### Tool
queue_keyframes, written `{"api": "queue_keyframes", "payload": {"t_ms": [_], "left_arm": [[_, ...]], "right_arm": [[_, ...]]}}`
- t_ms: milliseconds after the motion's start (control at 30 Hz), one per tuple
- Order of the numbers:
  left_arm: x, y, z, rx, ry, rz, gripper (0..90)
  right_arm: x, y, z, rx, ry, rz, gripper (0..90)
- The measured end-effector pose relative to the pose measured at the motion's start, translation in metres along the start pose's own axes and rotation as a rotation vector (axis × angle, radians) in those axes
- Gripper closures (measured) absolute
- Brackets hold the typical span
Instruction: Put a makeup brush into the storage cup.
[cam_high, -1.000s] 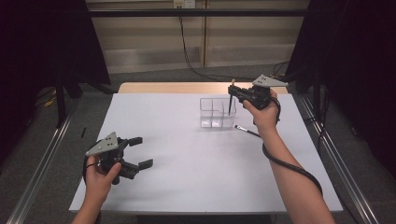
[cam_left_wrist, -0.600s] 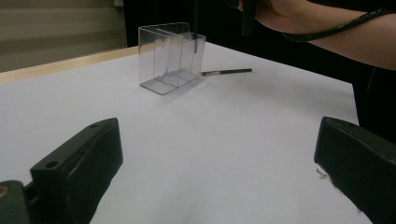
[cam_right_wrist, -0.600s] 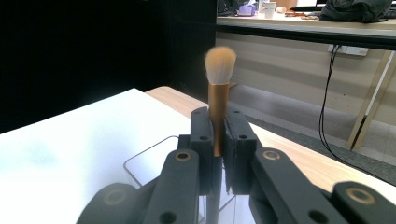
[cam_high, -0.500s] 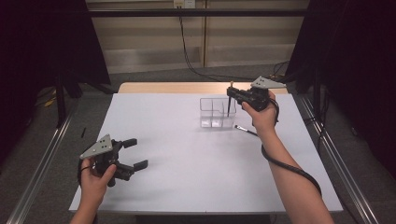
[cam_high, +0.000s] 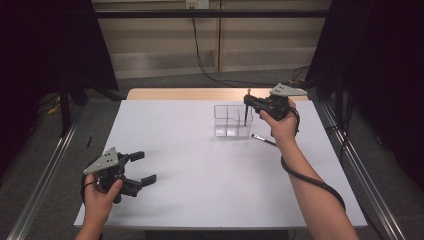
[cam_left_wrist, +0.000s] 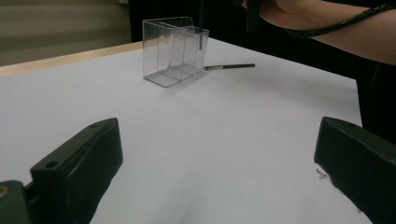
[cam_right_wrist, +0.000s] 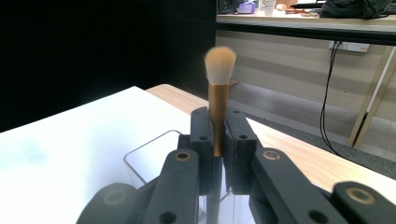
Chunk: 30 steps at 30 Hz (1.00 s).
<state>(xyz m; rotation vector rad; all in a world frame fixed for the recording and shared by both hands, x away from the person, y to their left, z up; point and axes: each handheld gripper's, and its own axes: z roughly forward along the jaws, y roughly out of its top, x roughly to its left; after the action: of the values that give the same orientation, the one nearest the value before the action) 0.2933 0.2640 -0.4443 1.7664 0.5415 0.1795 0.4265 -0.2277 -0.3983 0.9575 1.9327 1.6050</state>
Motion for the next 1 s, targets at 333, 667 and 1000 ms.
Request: {"api": "queue_keyframes", "payload": {"t_ms": [333,667,1000], "left_arm": [[0.001,0.0,-0.002,-0.002,0.003,0.002,1.1],[0.001,-0.001,-0.003,-0.004,0.011,-0.002,1.1],[0.0,-0.001,-0.004,-0.005,0.02,0.006,1.1]], "right_arm": [[0.003,0.001,-0.002,0.007,-0.007,0.008,41.4],[0.007,0.001,-0.014,-0.014,0.039,0.002,16.0],[0.006,-0.006,-0.028,-0.011,0.045,0.006,9.8]]}}
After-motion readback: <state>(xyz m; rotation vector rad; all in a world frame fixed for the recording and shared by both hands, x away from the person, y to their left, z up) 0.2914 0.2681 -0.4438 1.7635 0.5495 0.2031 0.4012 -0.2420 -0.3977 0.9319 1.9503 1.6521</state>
